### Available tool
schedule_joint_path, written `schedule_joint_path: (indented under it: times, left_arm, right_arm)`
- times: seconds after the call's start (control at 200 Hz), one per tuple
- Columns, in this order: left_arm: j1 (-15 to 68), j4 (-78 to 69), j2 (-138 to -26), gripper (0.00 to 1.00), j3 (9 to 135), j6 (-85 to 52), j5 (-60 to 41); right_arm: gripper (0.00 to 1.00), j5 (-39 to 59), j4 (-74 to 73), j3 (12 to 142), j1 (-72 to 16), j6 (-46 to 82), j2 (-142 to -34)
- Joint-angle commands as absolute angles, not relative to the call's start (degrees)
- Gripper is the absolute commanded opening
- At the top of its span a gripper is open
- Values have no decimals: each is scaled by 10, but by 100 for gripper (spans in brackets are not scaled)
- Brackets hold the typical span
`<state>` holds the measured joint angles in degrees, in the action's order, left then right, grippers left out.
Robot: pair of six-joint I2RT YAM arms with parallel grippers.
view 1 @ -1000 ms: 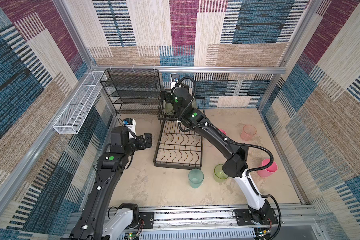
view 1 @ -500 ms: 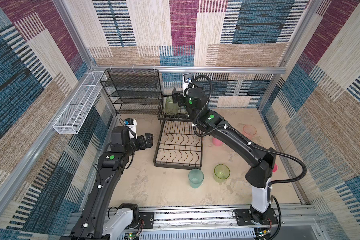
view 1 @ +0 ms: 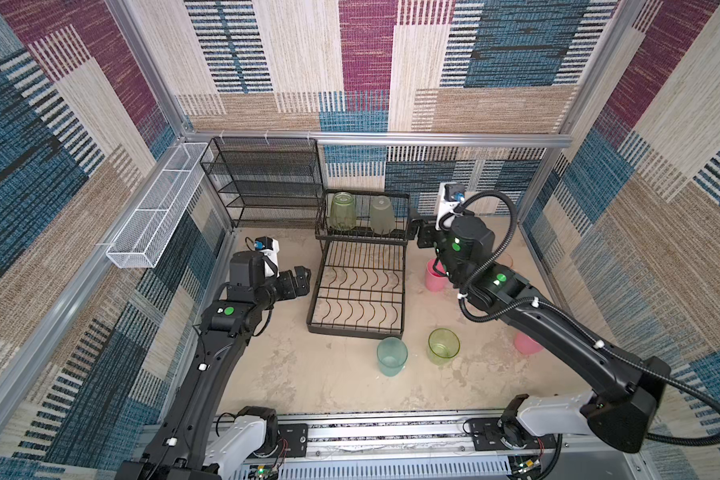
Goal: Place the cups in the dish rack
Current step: 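Open and withdraw the right gripper while the left gripper reaches toward the teal cup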
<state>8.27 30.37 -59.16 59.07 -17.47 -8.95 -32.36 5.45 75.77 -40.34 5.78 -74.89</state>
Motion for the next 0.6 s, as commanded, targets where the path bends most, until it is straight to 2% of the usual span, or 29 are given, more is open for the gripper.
schedule_joint_path:
  times: [0.0,0.225,0.431,0.596]
  left_arm:
    - [113,318,-599,96,600,-192,-44]
    - [226,415,-622,92,652,-206,102]
    - [239,497,-612,84,650,-295,67]
    - [245,523,-616,73,636,-385,-21]
  right_arm:
    - [99,-291,97,695,-384,143,-691]
    - [99,-262,154,606,-346,212,-611]
    - [95,-170,176,559,-282,259,-588]
    - [92,-139,194,541,-267,274,-592]
